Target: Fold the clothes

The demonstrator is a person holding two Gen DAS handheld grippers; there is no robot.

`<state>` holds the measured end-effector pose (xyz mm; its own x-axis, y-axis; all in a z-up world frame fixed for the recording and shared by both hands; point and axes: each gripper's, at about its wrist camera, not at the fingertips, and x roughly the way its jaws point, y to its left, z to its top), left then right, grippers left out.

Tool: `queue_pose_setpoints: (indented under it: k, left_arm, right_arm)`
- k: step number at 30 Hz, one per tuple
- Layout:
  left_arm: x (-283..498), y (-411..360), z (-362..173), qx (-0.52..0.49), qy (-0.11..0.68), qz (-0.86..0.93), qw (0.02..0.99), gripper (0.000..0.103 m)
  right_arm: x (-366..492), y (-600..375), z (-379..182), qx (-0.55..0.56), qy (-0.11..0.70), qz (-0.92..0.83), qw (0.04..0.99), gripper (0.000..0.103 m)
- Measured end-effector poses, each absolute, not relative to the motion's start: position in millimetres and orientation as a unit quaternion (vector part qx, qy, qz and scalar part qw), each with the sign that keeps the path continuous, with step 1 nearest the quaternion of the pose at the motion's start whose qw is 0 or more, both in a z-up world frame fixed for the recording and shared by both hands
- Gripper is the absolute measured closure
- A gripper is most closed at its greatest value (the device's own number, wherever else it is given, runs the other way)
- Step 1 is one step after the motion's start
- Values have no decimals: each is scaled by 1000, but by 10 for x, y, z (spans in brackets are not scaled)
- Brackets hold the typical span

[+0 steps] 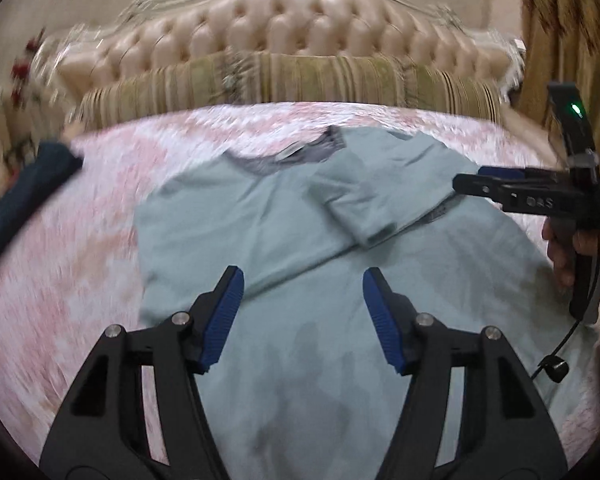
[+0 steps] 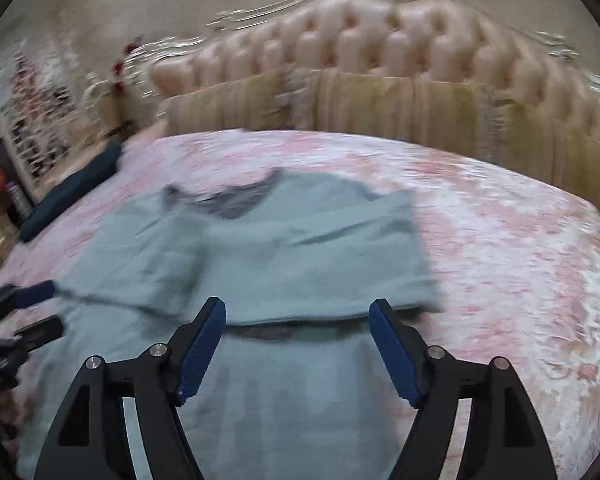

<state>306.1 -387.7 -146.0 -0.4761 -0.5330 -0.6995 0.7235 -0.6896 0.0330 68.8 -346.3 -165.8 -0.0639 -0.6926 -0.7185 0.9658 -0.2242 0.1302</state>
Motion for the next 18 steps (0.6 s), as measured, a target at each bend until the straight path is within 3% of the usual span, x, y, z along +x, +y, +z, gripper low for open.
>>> queue_pose_setpoints:
  k: [5,7,12,18]
  left_arm:
    - [2451,-3940,-1607,412,61,-834,363,38]
    - [2323,-4082,-1705,427,70,-817,380,38]
    - [2778,-4380,-1631,367,189,-797,440,38]
    - [2941,-4299,-1668,372,196,-790,446,38]
  right_arm:
    - [495,-3409,-1691,350,182,-718,574,28]
    - [482,-3370,-1671,343,183,-726,568,28]
    - [445,-3447,-1705,347,187,-724,566,28]
    - [426,-3471,-1764,357,188,-717,568,28]
